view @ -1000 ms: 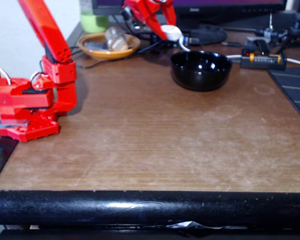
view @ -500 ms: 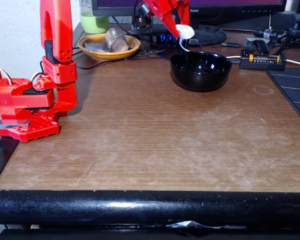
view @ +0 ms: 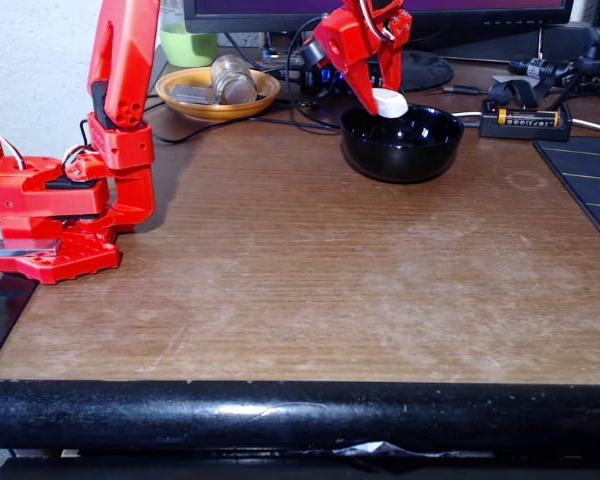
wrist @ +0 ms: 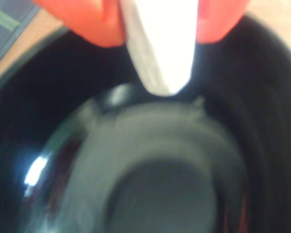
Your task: Ramasse la gomme et mets-la dans le bol.
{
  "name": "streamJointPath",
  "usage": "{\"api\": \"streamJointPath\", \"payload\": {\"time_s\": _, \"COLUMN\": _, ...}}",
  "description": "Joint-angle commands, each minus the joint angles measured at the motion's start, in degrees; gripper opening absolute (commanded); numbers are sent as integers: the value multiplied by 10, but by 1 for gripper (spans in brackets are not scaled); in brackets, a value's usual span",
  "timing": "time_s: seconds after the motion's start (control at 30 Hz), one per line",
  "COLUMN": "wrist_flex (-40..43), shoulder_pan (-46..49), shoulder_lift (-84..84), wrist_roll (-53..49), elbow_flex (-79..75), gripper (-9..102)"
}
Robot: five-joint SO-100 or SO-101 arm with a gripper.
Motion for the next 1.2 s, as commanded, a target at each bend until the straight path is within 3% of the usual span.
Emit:
{"api": "streamJointPath", "payload": {"time_s": 0.0, "wrist_flex": -8, "shoulder_pan": -6, "shoulder_lift": 29, "wrist_roll": -3, "elbow_flex": -62, "gripper": -5}}
{"api": "streamJointPath", "payload": {"time_s": 0.3, "wrist_flex": -13, "shoulder_pan": -26, "shoulder_lift": 10, "wrist_roll": 13, "elbow_flex": -98, "gripper": -4}}
{"api": "streamJointPath", "payload": {"time_s": 0.83, "wrist_flex": 19, "shoulder_pan": -28, "shoulder_lift": -25, "wrist_roll": -11, "elbow_flex": -145, "gripper": 18}}
{"api": "streamJointPath", "payload": {"time_s": 0.87, "wrist_flex": 20, "shoulder_pan": -28, "shoulder_lift": -22, "wrist_roll": -14, "elbow_flex": -142, "gripper": 16}}
{"api": "streamJointPath", "payload": {"time_s": 0.93, "wrist_flex": 12, "shoulder_pan": -29, "shoulder_lift": -4, "wrist_roll": -22, "elbow_flex": -123, "gripper": -3}}
{"api": "streamJointPath", "payload": {"time_s": 0.97, "wrist_flex": 13, "shoulder_pan": -29, "shoulder_lift": 2, "wrist_roll": -18, "elbow_flex": -121, "gripper": -6}}
{"api": "streamJointPath", "payload": {"time_s": 1.17, "wrist_flex": 37, "shoulder_pan": -1, "shoulder_lift": 116, "wrist_roll": -3, "elbow_flex": -74, "gripper": -6}}
